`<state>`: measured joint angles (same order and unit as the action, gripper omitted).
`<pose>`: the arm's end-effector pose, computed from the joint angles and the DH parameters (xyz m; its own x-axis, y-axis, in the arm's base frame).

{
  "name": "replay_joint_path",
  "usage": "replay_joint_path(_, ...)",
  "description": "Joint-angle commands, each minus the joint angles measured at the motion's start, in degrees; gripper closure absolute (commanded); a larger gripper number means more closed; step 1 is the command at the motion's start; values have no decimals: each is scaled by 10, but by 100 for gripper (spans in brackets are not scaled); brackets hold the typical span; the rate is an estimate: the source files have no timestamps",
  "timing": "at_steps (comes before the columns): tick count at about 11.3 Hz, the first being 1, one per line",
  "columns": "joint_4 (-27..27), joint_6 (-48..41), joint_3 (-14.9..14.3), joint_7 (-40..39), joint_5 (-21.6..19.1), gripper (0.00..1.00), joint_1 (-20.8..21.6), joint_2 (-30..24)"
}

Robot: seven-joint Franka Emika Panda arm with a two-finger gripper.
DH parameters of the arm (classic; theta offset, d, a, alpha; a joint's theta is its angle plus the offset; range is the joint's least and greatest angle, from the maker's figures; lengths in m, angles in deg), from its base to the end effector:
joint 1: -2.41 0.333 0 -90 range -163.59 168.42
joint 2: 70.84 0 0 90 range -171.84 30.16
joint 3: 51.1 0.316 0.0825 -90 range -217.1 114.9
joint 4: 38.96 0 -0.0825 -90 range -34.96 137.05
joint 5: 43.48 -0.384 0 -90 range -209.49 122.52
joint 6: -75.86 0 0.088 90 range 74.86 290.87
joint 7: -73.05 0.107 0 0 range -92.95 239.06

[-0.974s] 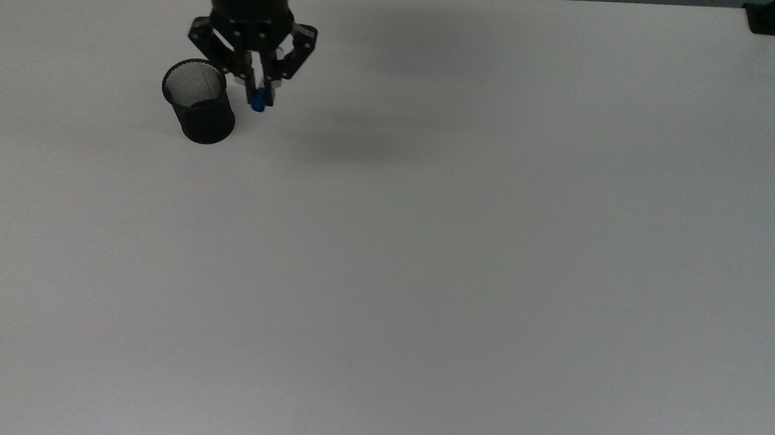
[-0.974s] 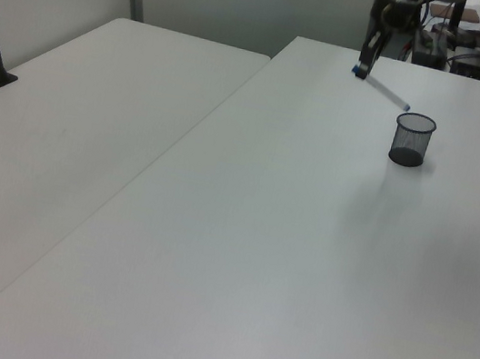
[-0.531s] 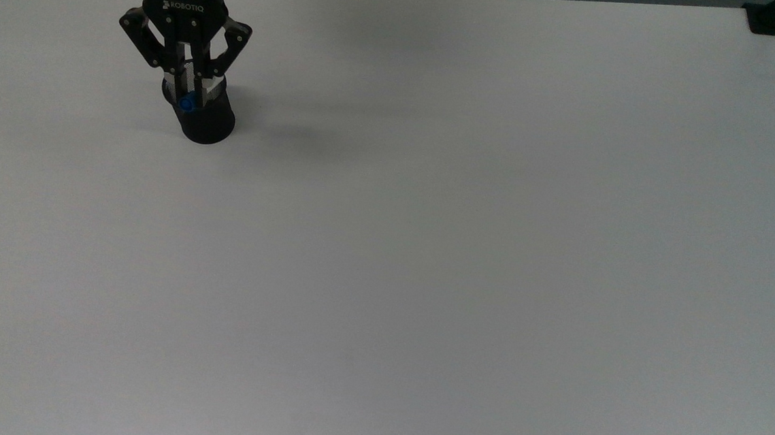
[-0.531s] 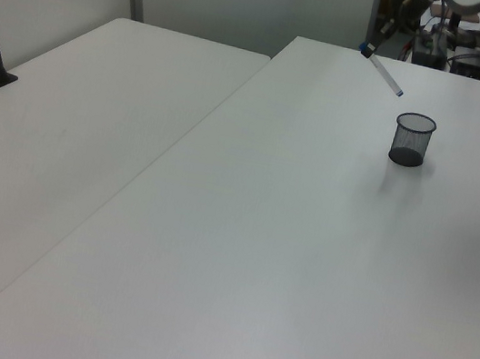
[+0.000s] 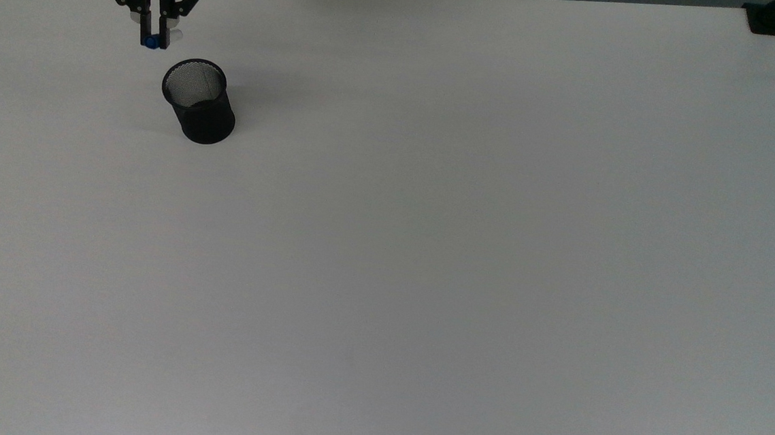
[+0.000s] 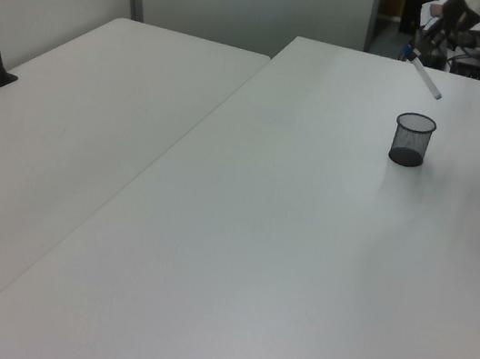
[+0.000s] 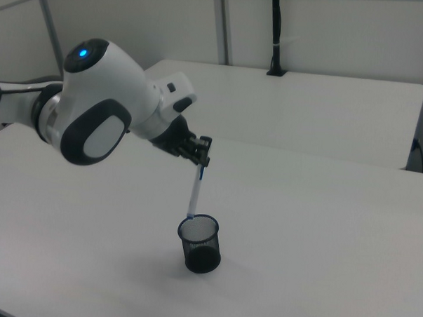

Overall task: Insert the marker
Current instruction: 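Lower the marker into the pen cup and open the gripper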

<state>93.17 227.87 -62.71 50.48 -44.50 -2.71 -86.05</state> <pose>0.4874 -0.1536 0.5194 0.8264 0.1127 0.5516 0.0312 -0.9874 0.1550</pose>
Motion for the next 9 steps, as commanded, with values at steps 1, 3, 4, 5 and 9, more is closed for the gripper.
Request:
replay_joint_path(1, 65, 70, -9, -35, -12, 100, 6, -11)
replay_joint_path(3, 73, 101, -9, -34, -12, 100, 7, 9)
replay_joint_path(4, 73, 115, -9, -31, -12, 100, 9, 21)
replay_joint_path(5, 73, 132, -8, -29, -12, 100, 9, 39)
replay_joint_path(9, 72, 191, -8, -20, -12, 99, 9, 82)
